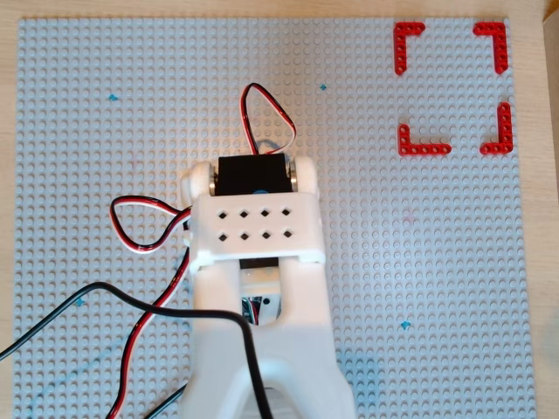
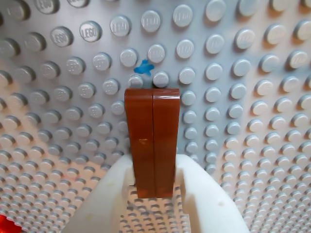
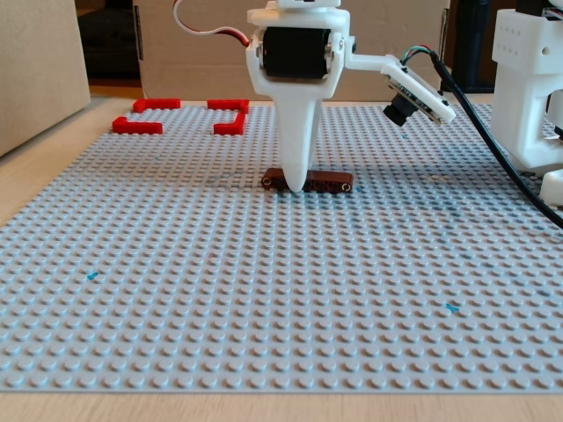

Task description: Grab and store lego

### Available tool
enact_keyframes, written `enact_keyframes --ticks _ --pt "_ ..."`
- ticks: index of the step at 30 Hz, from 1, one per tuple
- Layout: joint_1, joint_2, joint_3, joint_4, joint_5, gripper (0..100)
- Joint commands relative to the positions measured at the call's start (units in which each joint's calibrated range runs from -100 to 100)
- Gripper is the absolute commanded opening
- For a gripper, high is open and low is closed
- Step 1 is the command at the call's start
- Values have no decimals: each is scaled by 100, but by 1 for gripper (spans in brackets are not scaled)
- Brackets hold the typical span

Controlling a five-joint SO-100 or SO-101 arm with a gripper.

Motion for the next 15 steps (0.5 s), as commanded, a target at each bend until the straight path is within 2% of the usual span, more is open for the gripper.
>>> enact_keyframes --ticks 1,7,15 --pt "14 -21 -3 -13 -3 1" --pt "-30 -105 -303 214 -306 1" --pt "-179 -37 -2825 2331 -473 1"
